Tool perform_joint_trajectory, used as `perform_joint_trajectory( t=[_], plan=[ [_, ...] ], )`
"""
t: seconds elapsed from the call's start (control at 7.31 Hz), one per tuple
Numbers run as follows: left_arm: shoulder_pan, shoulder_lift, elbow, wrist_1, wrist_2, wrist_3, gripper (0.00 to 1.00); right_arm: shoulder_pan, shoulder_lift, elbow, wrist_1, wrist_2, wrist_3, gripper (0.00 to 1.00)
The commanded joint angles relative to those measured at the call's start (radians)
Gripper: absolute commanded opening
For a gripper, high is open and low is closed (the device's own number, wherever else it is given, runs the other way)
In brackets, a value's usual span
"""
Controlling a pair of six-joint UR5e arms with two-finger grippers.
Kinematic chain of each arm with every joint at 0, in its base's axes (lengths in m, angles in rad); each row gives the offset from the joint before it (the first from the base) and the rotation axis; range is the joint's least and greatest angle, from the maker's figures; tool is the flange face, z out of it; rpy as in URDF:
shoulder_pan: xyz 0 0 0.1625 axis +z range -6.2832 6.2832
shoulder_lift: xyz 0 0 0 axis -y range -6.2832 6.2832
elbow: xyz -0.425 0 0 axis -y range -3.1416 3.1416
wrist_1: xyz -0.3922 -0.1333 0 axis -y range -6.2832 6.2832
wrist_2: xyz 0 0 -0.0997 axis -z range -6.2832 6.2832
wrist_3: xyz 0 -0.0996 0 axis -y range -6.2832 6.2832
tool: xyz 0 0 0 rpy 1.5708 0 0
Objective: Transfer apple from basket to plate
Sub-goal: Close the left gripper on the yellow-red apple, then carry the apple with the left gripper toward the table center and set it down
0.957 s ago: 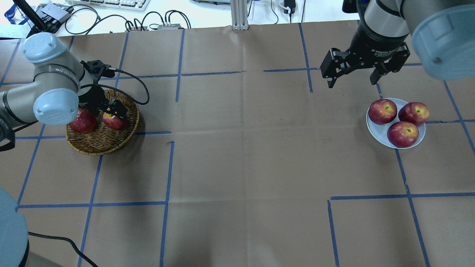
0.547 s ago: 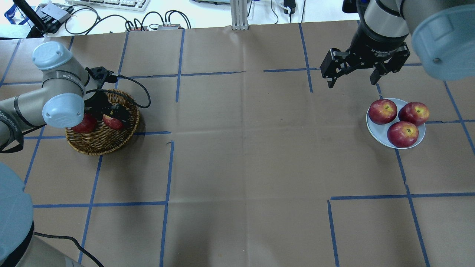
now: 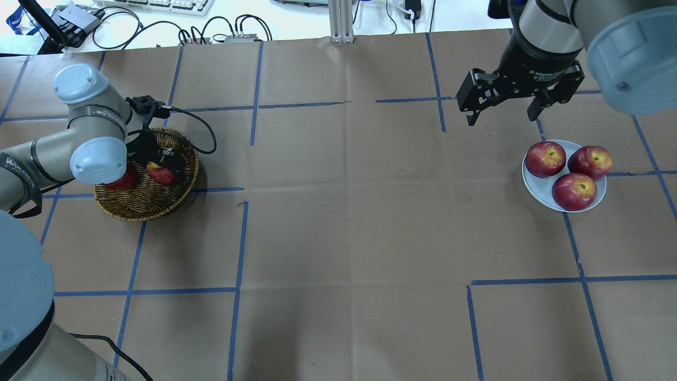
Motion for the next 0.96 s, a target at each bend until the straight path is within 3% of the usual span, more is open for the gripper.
perform_joint_trajectory(
  t=[0.0,0.14,0.41,0.82],
  plan=[
    [-0.022,0.034,-0.002,-0.012,0.001,-0.049,0.39,0.0,0.0,0.0,0.0,0.0,0.0,1.0],
    [-0.047,0.07,-0.01,-0.026,0.003,-0.11,0.35,0.0,0.0,0.0,0.0,0.0,0.0,1.0],
    [-0.227,0.127,0.003,-0.093,0.003,-0.357,0.35,0.0,0.0,0.0,0.0,0.0,0.0,1.0],
    [-0.534,0.07,0.131,-0.153,0.001,-0.739,0.36,0.0,0.0,0.0,0.0,0.0,-0.002,1.0]
  ],
)
